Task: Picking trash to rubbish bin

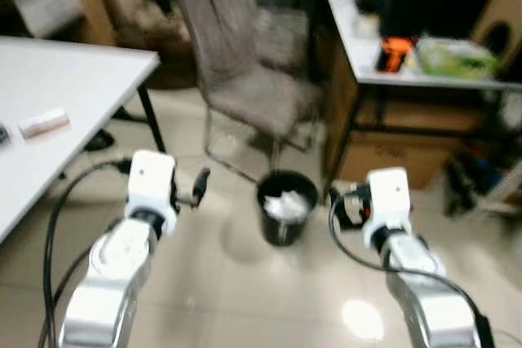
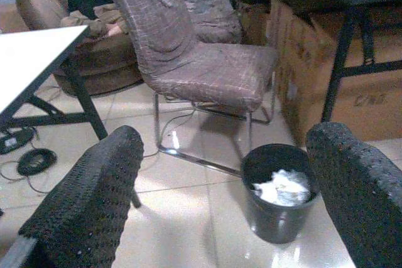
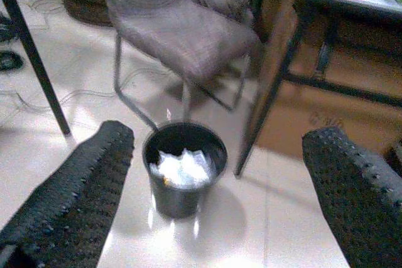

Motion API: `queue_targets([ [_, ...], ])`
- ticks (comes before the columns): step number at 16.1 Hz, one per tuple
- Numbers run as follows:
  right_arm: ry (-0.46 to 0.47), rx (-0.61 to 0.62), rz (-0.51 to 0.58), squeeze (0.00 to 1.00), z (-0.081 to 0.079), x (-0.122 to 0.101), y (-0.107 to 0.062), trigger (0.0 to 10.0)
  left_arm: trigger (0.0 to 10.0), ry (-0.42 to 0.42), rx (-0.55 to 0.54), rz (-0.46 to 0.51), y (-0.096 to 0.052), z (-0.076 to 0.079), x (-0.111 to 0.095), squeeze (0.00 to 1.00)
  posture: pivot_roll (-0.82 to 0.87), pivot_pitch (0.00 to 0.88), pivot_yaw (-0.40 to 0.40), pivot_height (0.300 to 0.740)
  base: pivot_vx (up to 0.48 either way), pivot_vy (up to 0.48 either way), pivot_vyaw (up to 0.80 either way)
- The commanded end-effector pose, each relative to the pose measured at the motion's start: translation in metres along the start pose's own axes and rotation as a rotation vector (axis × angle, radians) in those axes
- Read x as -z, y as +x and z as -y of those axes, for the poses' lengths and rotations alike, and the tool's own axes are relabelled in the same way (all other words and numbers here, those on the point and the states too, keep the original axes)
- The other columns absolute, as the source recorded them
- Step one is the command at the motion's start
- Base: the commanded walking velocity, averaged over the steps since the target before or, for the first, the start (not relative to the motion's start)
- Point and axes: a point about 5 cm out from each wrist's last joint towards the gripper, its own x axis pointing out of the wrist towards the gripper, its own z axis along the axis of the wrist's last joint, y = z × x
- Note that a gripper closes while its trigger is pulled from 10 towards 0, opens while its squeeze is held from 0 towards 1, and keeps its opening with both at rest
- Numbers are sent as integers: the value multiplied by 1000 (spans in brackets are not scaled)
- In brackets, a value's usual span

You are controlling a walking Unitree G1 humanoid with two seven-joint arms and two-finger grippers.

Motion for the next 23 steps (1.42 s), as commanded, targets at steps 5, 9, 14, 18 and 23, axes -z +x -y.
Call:
queue_targets([
  [5,-69,-107,86,0,-14,-19,6,10000,10000,49,-97,73,2,-10,-16,0,-19,0,-20,740,58,0,480],
  [9,-76,-136,98,0,-18,-21,7,10000,10000,46,-107,73,0,-13,-20,0,-11,0,-23,740,331,0,800],
  [14,-76,-144,101,0,-19,-20,7,10000,10000,51,-111,72,1,-14,-23,0,-7,0,-24,740,329,0,800],
  [18,-76,-155,106,0,-20,-20,9,10000,10000,54,-121,67,1,-17,-22,0,-3,0,-26,740,332,0,800],
  [23,-85,-165,115,0,-21,-20,10,10000,10000,43,-126,67,3,-20,-23,0,5,0,-28,740,332,0,800],
])
